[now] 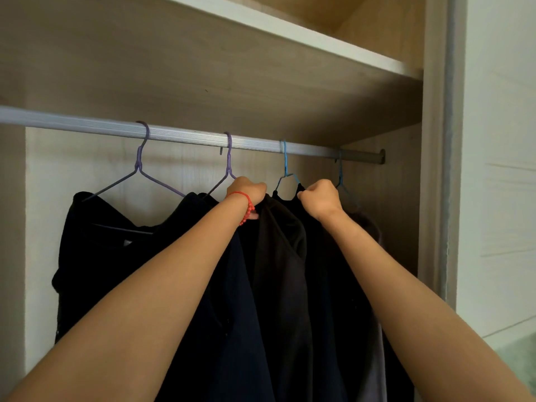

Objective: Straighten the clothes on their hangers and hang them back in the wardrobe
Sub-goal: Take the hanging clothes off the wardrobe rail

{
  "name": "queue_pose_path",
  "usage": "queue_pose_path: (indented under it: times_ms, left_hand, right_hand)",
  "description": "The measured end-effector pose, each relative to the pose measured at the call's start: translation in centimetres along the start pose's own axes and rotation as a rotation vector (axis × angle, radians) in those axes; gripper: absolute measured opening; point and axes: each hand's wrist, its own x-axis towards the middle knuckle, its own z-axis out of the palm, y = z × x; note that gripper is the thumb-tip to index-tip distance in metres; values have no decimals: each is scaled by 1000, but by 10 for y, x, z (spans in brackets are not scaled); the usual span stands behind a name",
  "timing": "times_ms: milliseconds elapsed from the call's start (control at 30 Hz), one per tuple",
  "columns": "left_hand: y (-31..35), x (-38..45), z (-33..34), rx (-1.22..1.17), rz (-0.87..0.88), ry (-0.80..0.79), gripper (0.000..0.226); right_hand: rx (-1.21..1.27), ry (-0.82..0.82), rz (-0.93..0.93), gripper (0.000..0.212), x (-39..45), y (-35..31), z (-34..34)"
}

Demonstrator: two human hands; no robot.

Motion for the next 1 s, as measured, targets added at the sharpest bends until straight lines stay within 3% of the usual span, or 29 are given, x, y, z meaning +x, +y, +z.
queue_pose_path:
  times_ms: [167, 233, 333, 500, 800, 900, 1000]
  left_hand:
    - [8, 6, -10, -160, 32, 49, 41]
    - [16, 1, -13, -231, 74, 42, 34]
    - [29, -7, -20, -307, 160, 35, 7]
    - [16, -30, -18, -301, 190, -20, 12]
    - [-29, -112, -17, -380, 214, -94, 16]
    - [-48, -140, -10, -385, 188, -104, 7]
    - [-77, -168, 0, -375, 162, -96, 15]
  right_hand:
    - [65, 82, -101, 45, 2, -16, -19]
    - [76, 78, -122, 44, 0, -19, -25]
    - [85, 68, -112, 36, -9, -12, -28]
    - [197, 47, -72, 22, -39, 6, -29]
    - [411, -13, -27, 25, -136, 21, -51]
    - [416, 0, -10, 32, -169, 37, -50]
    - [450, -25, 47, 39, -208, 58, -48]
